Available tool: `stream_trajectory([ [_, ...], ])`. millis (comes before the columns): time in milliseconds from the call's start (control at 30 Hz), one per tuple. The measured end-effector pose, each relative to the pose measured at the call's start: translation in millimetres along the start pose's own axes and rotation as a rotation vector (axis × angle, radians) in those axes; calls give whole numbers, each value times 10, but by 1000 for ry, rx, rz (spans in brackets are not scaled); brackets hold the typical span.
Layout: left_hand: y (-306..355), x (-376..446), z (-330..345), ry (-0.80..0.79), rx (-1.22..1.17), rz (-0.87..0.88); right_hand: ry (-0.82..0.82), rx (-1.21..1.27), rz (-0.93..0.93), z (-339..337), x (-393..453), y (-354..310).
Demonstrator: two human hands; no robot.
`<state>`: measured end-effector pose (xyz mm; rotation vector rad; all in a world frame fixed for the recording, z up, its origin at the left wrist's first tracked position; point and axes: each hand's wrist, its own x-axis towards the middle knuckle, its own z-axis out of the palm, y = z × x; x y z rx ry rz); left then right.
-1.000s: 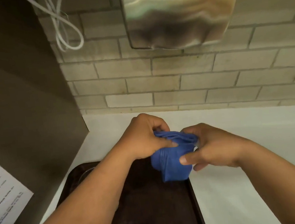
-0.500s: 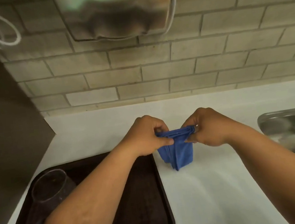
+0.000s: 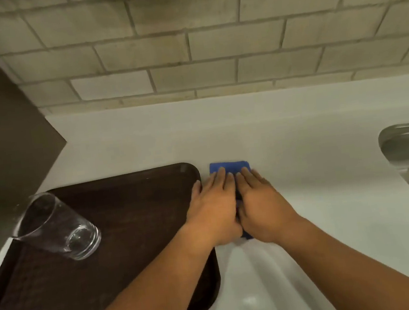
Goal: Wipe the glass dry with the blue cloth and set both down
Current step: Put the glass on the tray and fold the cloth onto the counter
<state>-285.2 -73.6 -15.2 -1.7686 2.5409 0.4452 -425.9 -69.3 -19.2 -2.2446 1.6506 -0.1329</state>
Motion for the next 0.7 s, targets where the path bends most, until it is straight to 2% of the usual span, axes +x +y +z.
stream_trajectory([
  [100, -87, 224, 99, -163, 167, -34, -169, -107, 14, 66, 188, 160],
  [233, -130, 204, 233, -136, 324, 37, -184, -189, -74, 121, 132, 295],
  [400, -195, 127, 332, -46, 324, 91, -164, -138, -66, 267, 158, 257],
  [600, -138, 139, 193, -150, 338, 73, -256, -216, 7, 164, 217, 207],
  [700, -146, 140, -34, -150, 224, 64, -236, -262, 71, -19, 294, 2],
])
